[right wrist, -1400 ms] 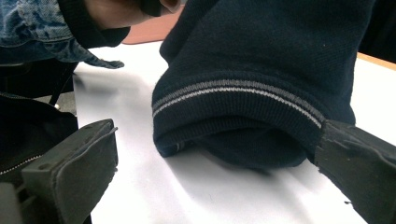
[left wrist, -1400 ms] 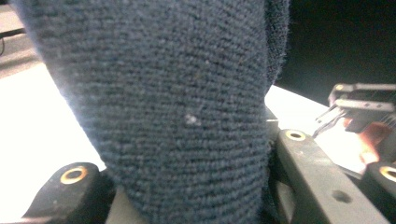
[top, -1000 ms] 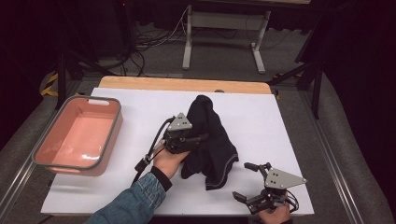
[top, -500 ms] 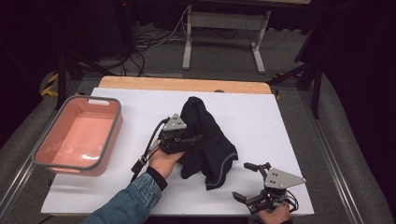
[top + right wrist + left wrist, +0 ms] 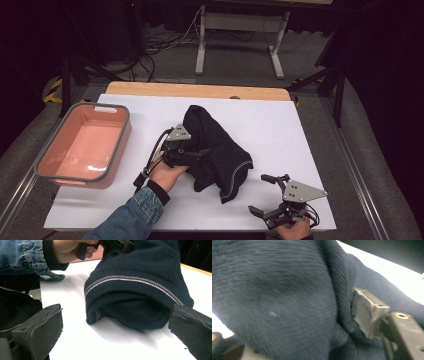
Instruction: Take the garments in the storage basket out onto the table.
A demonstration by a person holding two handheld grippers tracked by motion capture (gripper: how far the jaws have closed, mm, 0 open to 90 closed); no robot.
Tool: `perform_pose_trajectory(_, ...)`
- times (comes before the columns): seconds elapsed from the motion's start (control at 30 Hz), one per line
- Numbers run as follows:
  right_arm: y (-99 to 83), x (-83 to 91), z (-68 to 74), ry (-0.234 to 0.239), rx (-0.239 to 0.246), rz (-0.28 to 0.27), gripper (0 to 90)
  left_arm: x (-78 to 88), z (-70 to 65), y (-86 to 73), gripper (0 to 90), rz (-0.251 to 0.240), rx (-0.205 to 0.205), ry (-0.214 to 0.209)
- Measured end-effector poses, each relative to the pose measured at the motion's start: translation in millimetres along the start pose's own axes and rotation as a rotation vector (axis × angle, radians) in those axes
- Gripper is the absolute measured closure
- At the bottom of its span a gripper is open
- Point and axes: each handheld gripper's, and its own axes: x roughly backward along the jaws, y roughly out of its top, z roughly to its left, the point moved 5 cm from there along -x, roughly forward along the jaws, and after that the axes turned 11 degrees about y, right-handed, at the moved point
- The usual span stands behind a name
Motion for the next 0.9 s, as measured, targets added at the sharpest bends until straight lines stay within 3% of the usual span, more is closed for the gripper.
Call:
perform_pose_trajectory(0.1,0.1,0.0,0.0,0.0,-0.001,-0.001,0.2,3.0,4.7,-3.3,23.9,0.019,0.008,0.004)
perform_pose_trajectory(0.3,0.0,-0.3,0.1,0.001,0.001,0.002,0.2,6.4,10.8,-8.6,15.9,0.039,0.032,0.003)
perform_pose_trajectory(0.43,0.0,-0.5,0.0,0.001,0.0,0.002,0.2,12.8,15.6,-10.0,10.3,0.028,0.052,-0.026)
perform_pose_trajectory(0.57,0.1,-0.3,0.1,0.0,0.001,0.002,0.2,16.5,17.2,-9.8,3.4,0.012,0.023,-0.03)
perform_pose_trajectory(0.67,0.1,-0.3,0.0,-0.001,0.0,0.002,0.2,21.1,18.1,-11.0,2.6,0.017,0.006,-0.037)
perform_pose_trajectory(0.83,0.1,0.0,-0.5,-0.004,-0.002,0.001,0.2,33.3,18.8,-17.1,1.8,0.017,-0.068,-0.032)
perform_pose_trajectory(0.9,0.1,-0.3,-0.1,-0.003,0.0,0.004,0.2,38.3,18.9,-18.2,1.7,0.013,-0.076,-0.038)
